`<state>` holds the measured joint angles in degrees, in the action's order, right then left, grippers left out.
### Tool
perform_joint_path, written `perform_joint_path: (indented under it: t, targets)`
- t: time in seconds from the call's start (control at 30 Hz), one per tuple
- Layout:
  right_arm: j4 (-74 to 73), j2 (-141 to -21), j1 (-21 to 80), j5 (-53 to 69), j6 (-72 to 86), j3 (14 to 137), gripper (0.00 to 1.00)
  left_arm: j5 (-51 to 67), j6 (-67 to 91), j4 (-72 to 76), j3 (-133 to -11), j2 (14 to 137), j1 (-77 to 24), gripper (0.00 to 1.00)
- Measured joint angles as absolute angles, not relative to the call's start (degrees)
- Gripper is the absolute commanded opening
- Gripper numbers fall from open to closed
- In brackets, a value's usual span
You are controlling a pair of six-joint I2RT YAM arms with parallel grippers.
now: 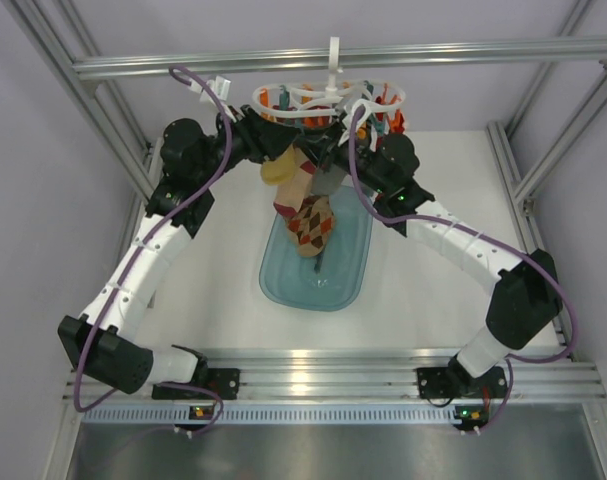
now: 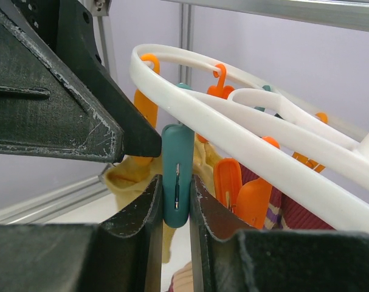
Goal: Clip the socks to the hanger
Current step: Open the clamp at the hanger.
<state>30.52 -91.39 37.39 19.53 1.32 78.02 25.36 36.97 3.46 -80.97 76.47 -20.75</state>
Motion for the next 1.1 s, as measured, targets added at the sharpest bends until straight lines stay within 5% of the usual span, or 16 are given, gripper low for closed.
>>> perform_joint_path:
  t: [1.1]
  targets:
    - [28.86,-88.55,38.52,17.06,6.24,75.70,0.00,18.41,35.55,3.75,-81.17,77.78,-23.49,0.58]
